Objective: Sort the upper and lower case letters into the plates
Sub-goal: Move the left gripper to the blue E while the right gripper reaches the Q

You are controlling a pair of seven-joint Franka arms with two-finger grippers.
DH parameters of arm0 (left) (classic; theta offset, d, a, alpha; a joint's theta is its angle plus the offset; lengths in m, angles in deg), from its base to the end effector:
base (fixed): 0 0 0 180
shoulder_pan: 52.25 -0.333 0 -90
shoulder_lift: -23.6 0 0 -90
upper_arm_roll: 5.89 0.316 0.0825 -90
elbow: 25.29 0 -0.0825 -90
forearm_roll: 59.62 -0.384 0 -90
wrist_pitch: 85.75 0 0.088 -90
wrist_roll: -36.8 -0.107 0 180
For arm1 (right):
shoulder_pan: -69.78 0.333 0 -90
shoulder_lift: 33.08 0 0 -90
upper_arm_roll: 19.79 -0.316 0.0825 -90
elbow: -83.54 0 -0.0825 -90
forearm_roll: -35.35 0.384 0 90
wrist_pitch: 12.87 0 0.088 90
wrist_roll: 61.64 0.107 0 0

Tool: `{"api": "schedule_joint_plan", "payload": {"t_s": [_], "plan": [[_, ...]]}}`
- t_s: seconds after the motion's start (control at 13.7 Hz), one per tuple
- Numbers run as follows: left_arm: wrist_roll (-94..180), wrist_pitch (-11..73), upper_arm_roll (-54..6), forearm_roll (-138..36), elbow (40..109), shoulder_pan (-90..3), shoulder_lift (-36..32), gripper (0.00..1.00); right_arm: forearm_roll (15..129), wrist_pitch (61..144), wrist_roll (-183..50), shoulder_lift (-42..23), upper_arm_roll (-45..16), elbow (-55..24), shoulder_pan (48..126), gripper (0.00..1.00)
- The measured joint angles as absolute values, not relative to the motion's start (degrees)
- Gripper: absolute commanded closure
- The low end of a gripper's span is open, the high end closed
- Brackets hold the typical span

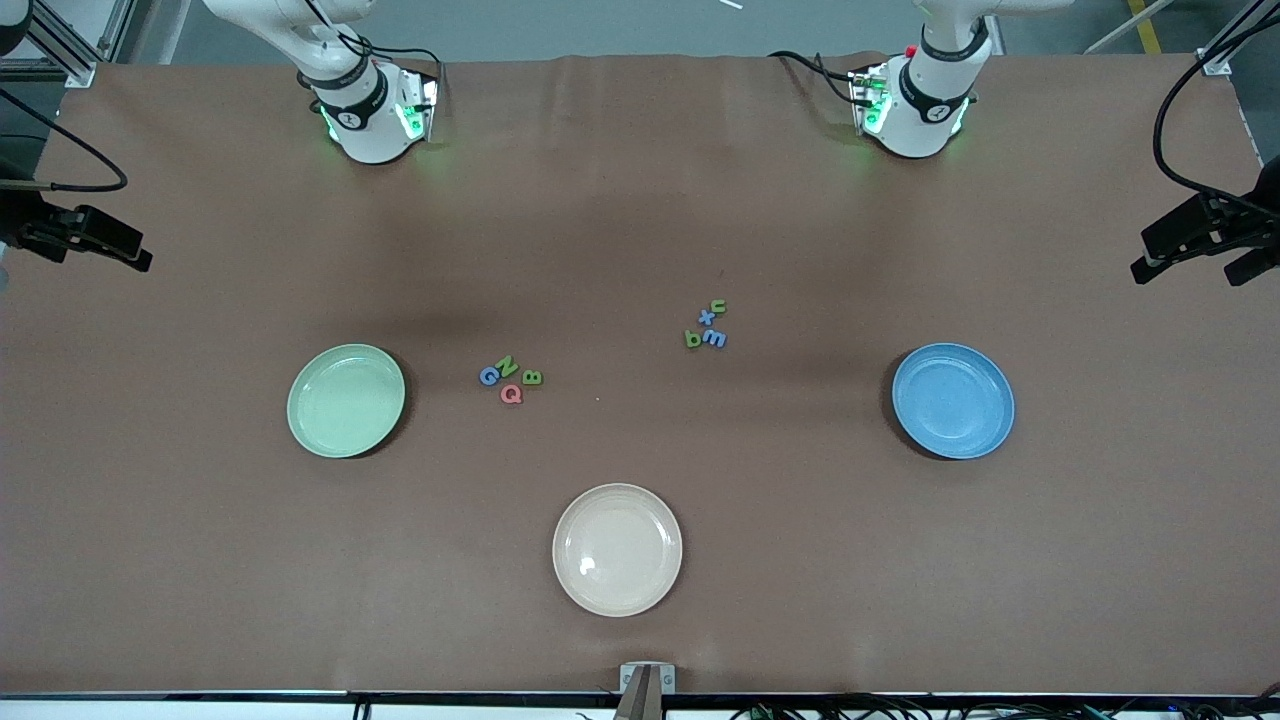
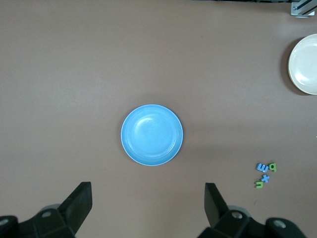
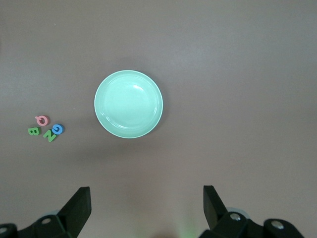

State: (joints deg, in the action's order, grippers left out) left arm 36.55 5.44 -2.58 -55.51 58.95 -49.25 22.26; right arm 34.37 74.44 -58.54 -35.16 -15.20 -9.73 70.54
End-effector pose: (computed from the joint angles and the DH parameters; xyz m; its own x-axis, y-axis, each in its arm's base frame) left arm 0.5644 -0.0049 0.6612 0.9952 0.0024 0.0980 -0.0045 -0.9976 0.0697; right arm 0.5358 -0.0386 0.6135 0.9904 -0.1211 -0.0669 -0.1201 -0.9926 0.0178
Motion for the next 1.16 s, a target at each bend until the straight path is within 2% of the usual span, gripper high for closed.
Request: {"api": "schedule_joint_plan", "payload": {"t_s": [0.8,1.16], "plan": [[36.6,3.7,-3.4,-55.5,59.7,-49.1,22.2,0.0,35.3,74.7,-58.9,-35.2,-15.6,-10.0,70.6,0.0],[43.7,3.3,-11.9,-55.5,65.0,-48.9,20.9,0.0,35.5,74.8,-59.2,-35.2,-15.6,-9.8,70.8,0.0]]}}
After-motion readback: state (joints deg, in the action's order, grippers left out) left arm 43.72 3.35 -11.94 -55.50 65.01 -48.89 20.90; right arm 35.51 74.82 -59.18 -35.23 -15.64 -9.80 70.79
